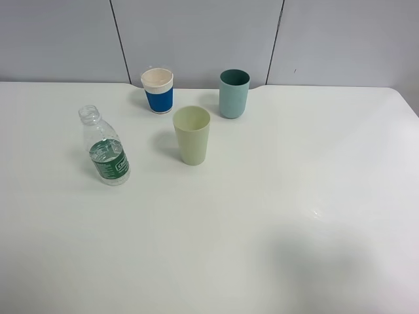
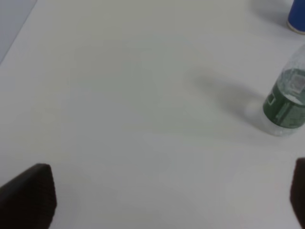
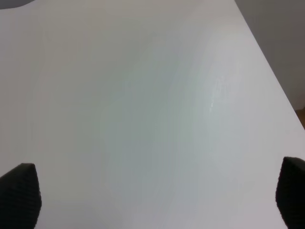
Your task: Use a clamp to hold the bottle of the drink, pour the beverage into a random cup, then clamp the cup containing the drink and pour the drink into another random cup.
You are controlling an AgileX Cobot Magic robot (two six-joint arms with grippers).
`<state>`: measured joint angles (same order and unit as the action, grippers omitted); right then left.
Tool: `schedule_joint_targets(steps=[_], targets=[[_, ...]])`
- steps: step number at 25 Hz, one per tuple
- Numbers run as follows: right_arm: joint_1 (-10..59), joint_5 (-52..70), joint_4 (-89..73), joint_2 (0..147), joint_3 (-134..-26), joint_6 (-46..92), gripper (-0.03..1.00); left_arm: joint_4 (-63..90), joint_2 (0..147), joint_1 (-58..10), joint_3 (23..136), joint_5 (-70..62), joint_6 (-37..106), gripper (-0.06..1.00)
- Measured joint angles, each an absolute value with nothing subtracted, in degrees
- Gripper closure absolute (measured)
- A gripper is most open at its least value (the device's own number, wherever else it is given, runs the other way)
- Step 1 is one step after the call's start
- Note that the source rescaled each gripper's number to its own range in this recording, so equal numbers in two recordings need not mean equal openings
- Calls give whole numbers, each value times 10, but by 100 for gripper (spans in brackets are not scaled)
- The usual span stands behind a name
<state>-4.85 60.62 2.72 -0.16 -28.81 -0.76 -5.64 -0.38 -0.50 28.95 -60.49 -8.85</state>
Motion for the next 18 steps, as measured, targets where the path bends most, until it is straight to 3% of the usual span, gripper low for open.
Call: schedule_joint_targets(steps=[18], targets=[[-49, 606, 27, -2, -288, -8, -2, -56, -4, -5, 290, -605, -88, -6]])
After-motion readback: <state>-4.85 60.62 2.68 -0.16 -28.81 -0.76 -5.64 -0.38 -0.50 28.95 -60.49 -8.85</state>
